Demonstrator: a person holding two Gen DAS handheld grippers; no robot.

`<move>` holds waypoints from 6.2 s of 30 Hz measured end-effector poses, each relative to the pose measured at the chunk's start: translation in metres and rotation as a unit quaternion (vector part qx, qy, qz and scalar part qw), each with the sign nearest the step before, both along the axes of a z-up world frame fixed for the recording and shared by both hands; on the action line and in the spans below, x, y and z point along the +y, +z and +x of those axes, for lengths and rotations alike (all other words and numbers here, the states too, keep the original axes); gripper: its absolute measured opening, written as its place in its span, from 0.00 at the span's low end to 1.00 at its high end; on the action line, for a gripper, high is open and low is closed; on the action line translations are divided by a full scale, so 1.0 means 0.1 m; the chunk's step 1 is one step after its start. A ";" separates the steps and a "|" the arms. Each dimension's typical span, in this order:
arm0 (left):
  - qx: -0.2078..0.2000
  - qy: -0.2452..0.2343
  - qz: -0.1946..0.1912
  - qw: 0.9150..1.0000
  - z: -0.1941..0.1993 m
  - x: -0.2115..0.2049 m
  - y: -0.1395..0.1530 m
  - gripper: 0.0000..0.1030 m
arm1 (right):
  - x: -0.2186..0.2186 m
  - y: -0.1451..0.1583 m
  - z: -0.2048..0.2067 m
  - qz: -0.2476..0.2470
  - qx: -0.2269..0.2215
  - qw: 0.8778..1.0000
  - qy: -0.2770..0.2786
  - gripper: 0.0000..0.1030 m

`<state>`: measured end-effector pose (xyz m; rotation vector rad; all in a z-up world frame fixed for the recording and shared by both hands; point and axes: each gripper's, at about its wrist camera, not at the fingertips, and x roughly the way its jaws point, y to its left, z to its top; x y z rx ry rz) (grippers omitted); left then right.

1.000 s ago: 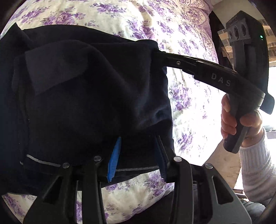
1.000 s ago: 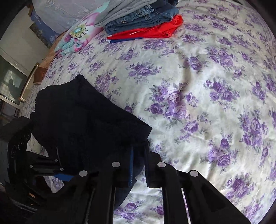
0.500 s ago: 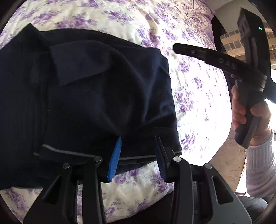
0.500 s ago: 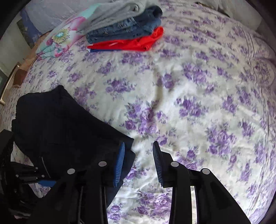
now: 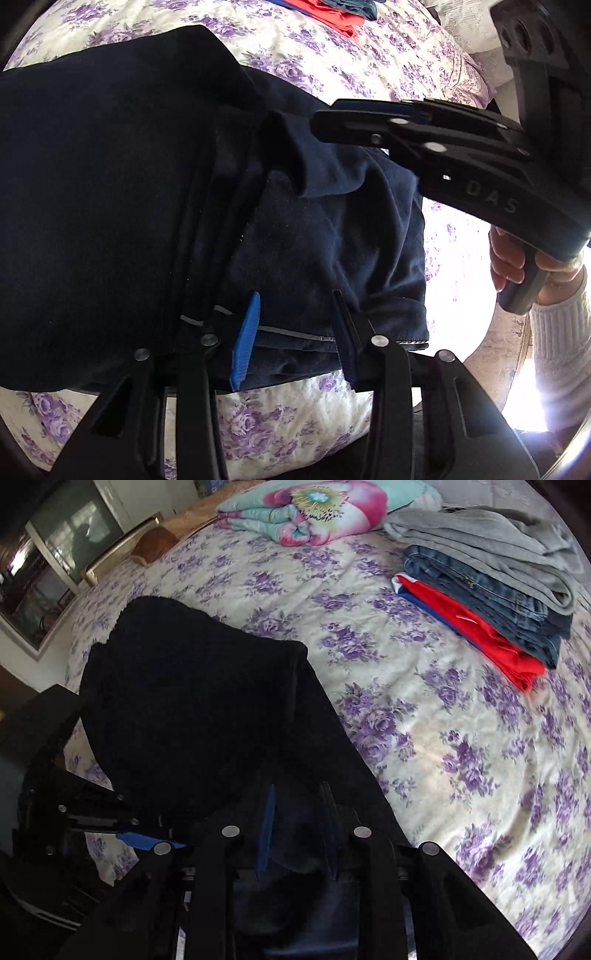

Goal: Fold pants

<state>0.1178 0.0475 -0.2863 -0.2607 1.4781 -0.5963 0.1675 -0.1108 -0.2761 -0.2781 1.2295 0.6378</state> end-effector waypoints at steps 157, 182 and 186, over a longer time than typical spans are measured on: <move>-0.166 -0.033 0.066 0.983 -0.54 -0.24 0.59 0.83 | -1.53 0.27 -1.22 0.173 0.023 0.934 -0.312 0.48; -0.115 -0.051 0.056 0.990 -0.56 -0.40 0.18 0.81 | -1.47 0.44 -1.11 -0.006 0.021 0.961 -0.277 0.33; -0.135 -0.027 0.052 0.989 -0.68 -0.06 0.41 0.81 | -1.23 0.83 -0.87 0.012 -0.032 0.976 -0.217 0.44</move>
